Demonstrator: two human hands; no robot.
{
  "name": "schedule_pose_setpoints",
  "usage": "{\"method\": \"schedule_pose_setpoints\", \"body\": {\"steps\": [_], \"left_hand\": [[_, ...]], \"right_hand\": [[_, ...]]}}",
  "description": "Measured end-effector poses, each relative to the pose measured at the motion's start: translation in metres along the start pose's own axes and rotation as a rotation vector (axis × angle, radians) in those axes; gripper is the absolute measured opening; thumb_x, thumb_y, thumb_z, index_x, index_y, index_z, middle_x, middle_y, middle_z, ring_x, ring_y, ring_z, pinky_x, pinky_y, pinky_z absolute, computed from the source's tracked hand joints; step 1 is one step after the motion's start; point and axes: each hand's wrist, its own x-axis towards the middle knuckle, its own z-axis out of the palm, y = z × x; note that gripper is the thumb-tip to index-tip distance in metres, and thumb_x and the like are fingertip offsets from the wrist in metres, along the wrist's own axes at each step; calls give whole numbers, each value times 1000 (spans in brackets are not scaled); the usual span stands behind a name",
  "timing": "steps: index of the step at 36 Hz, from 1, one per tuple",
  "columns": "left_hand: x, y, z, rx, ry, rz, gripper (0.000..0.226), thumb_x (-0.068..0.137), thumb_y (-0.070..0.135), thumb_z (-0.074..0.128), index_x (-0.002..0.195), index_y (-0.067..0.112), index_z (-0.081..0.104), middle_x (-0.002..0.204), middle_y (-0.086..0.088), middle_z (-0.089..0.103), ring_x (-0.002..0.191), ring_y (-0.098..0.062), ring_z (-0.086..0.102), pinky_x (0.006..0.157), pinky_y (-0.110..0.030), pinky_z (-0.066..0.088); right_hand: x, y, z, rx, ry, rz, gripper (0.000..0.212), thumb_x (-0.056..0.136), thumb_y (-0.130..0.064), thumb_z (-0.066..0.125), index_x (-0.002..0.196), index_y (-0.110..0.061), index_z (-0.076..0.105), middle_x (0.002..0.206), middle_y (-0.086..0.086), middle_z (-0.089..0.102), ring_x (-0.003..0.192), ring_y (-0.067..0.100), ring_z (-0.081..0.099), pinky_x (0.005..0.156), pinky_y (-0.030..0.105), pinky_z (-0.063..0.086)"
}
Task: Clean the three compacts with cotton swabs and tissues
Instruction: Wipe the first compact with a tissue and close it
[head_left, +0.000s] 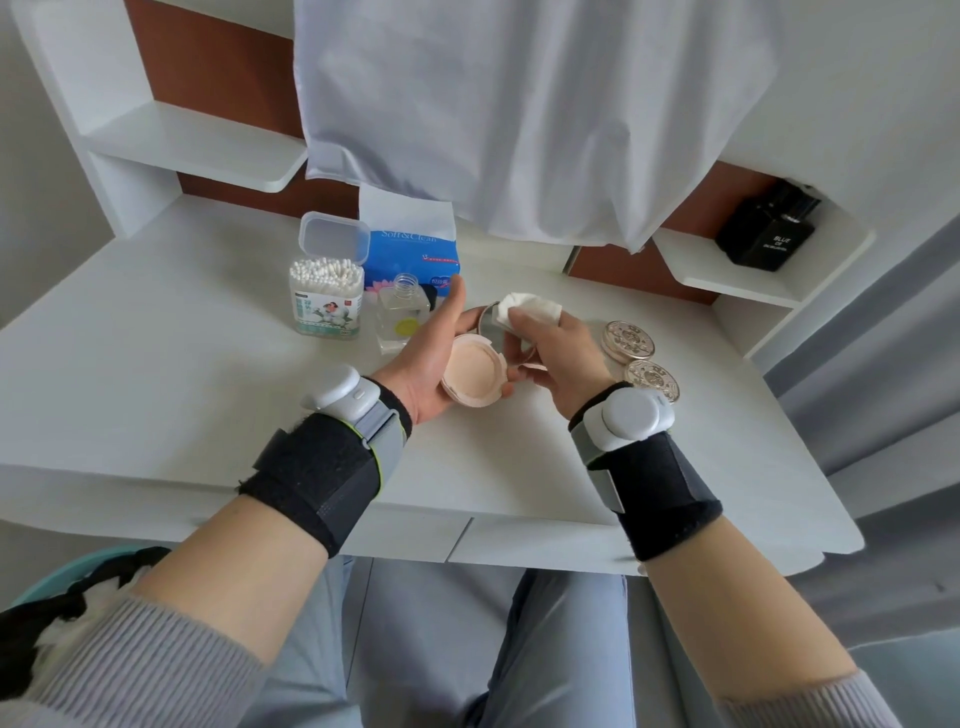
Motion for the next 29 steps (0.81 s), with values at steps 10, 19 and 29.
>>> {"method": "schedule_pose_setpoints", "body": {"steps": [10,19,29], "left_hand": [[-1,0,1,-22,27,-4,71,91,70,23,116,18,64,106,-15,67,85,-29,66,73,-44,56],[-1,2,-4,-63,43,33,79,86,77,21,109,18,68,97,-14,70,78,-28,67,69,-39,56],[-3,4,-1,-45,3,37,80,87,76,21,112,16,67,103,-19,69,81,-33,66,65,-38,57]], "right_hand": [[-4,-2,15,-8,-78,47,51,78,-11,71,121,5,49,86,19,60,48,21,54,39,27,42],[-1,-9,1,32,-93,35,52,79,17,58,127,2,43,99,21,56,55,19,57,57,30,52],[2,-15,6,-140,124,-67,43,80,-15,63,119,-2,49,88,24,59,59,25,58,53,32,54]]}}
